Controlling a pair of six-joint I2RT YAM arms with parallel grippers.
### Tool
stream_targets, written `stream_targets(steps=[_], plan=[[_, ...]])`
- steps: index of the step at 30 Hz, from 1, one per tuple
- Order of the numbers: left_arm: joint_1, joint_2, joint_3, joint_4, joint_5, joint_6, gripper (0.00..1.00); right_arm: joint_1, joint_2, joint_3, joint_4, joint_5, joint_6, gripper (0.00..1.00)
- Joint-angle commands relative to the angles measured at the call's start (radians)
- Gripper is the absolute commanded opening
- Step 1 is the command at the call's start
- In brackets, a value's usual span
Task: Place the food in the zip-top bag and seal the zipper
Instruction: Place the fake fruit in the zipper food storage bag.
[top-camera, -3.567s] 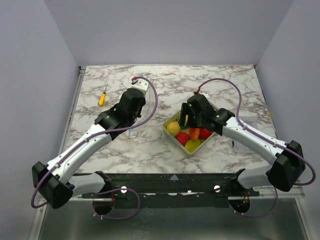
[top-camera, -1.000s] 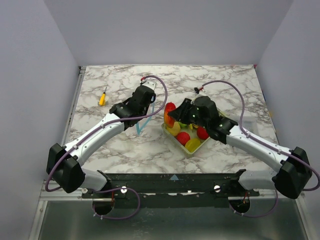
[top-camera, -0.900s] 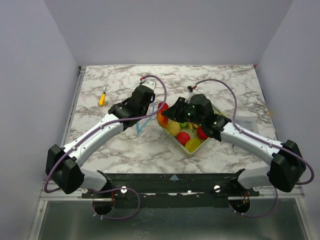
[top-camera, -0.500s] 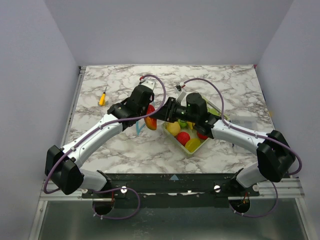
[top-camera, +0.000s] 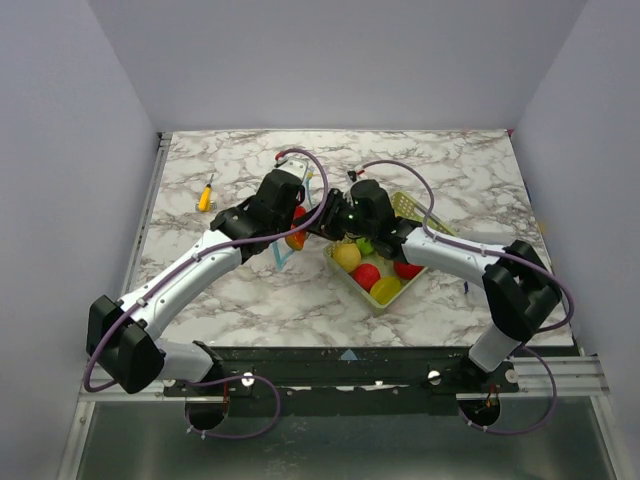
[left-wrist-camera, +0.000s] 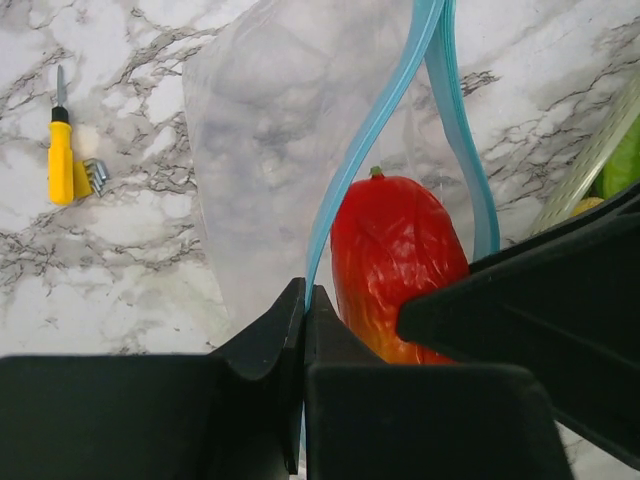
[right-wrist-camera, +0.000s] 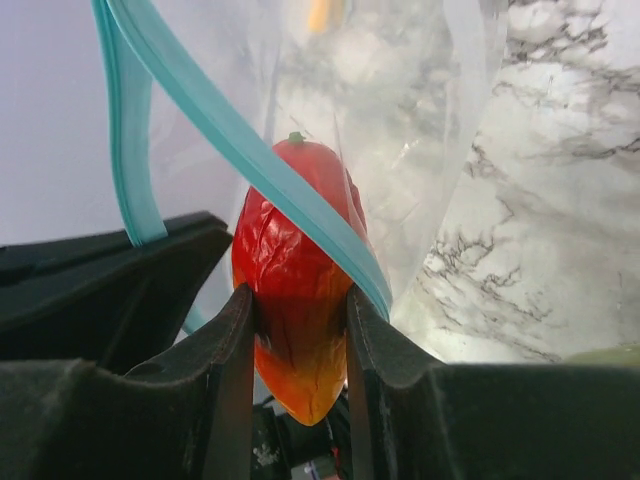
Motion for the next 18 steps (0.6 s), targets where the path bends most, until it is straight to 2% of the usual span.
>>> stream_targets(steps=[1, 4, 8, 13, 18], plan=[[0.006, -0.029, -0.007, 0.024, 0.033, -0.017, 0.00, 0.005, -0.039, -0.006, 0.029, 0.159, 0.074, 0.00], [0.010, -0.029, -0.006, 0.024, 0.042, -0.022, 0.00, 0.006, -0.062, -0.024, 0.038, 0.236, 0.115, 0.01], [0.019, -0.032, -0.003, 0.024, 0.073, -0.033, 0.00, 0.007, -0.033, 0.007, 0.006, 0.266, 0.143, 0.04], [0.027, -0.037, -0.004, 0.025, 0.082, -0.037, 0.00, 0.023, 0.001, 0.039, -0.015, 0.275, 0.121, 0.34], [0.033, -0.037, -0.003, 0.024, 0.091, -0.040, 0.00, 0.026, 0.003, 0.058, -0.018, 0.237, 0.083, 0.58]])
